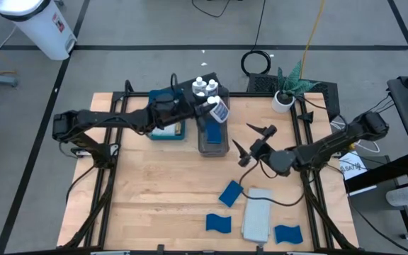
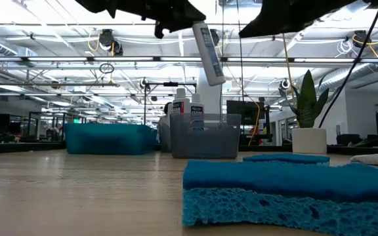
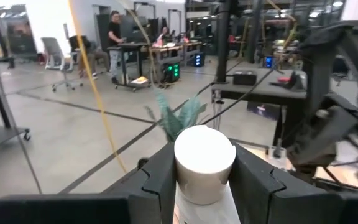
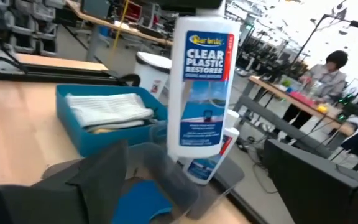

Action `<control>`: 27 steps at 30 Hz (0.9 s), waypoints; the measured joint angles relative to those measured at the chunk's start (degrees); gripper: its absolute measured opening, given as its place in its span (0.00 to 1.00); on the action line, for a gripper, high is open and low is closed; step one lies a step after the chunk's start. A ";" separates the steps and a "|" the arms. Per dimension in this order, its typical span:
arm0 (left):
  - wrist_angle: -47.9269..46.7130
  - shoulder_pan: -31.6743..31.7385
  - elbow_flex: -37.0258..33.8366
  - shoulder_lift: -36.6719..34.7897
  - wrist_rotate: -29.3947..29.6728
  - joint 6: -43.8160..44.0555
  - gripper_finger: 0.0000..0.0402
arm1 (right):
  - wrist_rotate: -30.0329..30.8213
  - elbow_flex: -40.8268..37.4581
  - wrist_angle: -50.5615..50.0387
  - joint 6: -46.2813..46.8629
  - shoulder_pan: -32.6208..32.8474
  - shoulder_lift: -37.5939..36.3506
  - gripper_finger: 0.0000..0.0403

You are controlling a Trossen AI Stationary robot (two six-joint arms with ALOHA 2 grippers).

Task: Pick & Place Kitchen Items
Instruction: Put the white plastic restorer bottle into the top black bin

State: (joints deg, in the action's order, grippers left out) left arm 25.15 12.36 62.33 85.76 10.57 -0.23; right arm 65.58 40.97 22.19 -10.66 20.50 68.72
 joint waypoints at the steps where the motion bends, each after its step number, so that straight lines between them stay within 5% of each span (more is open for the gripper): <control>1: -0.21 0.64 0.00 0.00 0.02 1.01 0.29 | 0.06 0.00 -1.23 1.44 0.44 -0.45 0.85; 10: -0.21 6.50 0.02 0.40 -3.23 5.12 0.29 | 0.19 0.00 -11.04 10.38 0.96 -1.96 0.83; 18: -3.87 9.99 0.02 0.50 -3.38 6.79 0.29 | 3.08 0.00 -9.96 2.18 0.39 -2.00 0.82; 27: -6.47 10.55 0.28 0.51 -3.52 8.02 0.29 | 3.20 -2.38 -10.11 7.09 -1.12 -1.97 0.82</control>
State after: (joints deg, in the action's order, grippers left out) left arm 18.69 22.92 62.60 86.26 7.05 7.79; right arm 68.78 38.59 12.08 -3.57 19.38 66.75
